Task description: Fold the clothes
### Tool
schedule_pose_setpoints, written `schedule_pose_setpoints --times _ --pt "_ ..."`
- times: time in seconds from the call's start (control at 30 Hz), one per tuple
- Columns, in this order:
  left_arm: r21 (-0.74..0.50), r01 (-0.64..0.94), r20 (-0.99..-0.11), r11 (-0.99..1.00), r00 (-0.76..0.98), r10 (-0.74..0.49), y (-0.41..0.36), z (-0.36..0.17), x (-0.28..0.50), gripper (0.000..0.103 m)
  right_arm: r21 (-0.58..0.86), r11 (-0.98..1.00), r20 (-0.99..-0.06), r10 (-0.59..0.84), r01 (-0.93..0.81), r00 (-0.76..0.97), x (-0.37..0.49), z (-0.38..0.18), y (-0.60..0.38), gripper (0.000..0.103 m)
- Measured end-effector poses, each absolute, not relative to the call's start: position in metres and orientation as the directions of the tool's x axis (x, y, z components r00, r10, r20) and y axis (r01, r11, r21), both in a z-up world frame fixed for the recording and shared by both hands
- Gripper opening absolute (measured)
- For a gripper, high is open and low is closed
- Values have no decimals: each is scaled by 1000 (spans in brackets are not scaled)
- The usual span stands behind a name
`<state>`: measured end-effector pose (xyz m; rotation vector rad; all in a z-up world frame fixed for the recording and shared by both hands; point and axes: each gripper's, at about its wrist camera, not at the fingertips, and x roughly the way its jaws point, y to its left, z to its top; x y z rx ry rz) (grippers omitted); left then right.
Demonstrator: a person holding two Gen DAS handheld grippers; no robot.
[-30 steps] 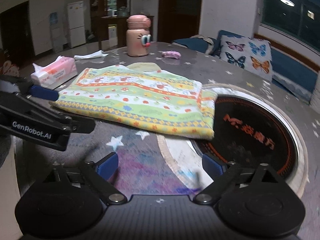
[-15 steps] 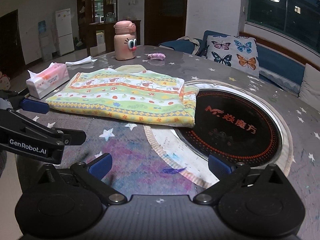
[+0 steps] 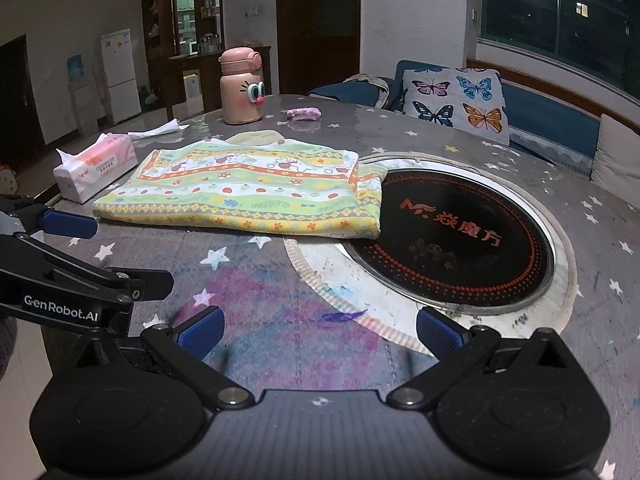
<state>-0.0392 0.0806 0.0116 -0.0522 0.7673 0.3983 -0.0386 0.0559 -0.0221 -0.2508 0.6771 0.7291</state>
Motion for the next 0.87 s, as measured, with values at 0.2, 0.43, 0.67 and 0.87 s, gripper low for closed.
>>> schedule_pose_setpoints --times 0.2,0.43,0.67,0.87 --pt "104 -356 -684 929 652 327 74 11 -41 103 27 736 -646 529 -676 550 -44 -23 47 103" --pt "103 -339 -681 935 661 315 65 14 -42 103 36 748 -637 529 -663 561 -48 -20 37 103" --pt "95 -333 -678 938 668 306 60 14 -45 103 43 751 -632 531 -659 564 -52 -18 31 103" --pt "100 -355 -673 929 664 326 61 15 -45 103 47 753 -619 538 -657 573 -57 -15 26 103"
